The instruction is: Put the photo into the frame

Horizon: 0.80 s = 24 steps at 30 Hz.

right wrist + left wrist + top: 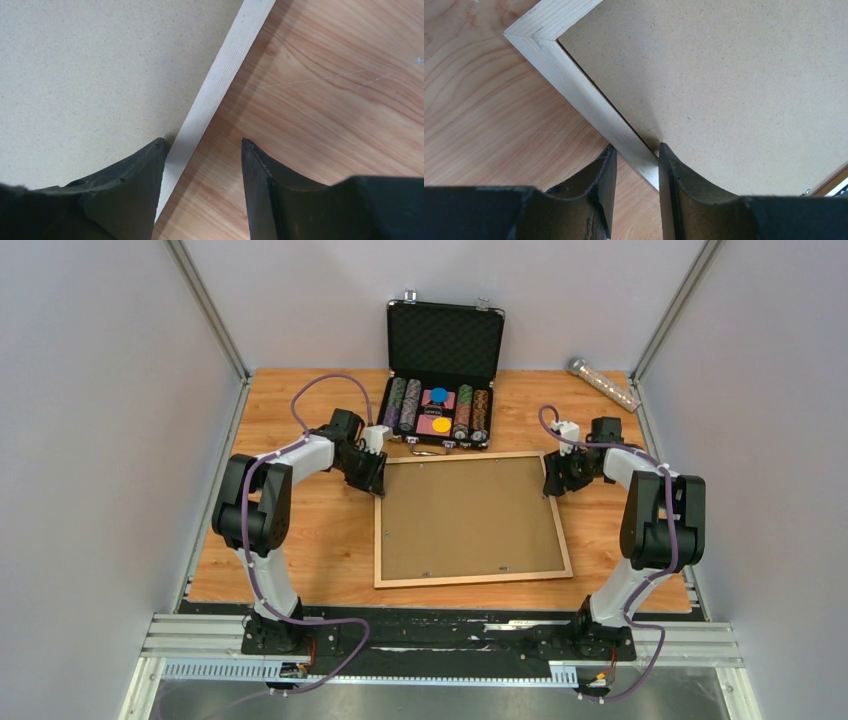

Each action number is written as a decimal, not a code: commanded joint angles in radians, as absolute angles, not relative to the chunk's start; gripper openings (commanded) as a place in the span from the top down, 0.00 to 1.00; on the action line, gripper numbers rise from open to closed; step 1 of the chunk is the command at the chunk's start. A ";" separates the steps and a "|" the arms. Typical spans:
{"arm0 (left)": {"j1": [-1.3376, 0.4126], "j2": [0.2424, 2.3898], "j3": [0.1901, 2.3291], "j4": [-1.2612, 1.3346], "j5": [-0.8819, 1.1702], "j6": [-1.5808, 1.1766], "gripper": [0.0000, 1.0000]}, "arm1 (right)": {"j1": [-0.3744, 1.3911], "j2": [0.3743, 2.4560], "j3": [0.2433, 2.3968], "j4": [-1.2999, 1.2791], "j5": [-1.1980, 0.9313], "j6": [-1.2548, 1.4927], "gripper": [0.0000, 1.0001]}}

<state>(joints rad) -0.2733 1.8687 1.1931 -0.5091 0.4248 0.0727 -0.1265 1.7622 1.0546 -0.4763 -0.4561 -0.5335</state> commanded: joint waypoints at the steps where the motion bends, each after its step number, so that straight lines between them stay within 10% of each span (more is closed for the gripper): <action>1: -0.275 1.890 1.194 -0.502 0.391 0.120 1.00 | -0.144 1.785 1.065 -0.549 -0.417 -0.647 0.44; 24: -0.276 1.894 1.196 -0.486 0.386 0.108 1.00 | -0.249 1.872 1.213 -0.589 -0.712 -0.308 0.46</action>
<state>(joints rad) -0.2752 1.8690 1.1927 -0.4946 0.4198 0.0719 -0.2516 1.8469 1.1755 -0.5930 -0.6533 -0.3691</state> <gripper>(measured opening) 0.389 0.541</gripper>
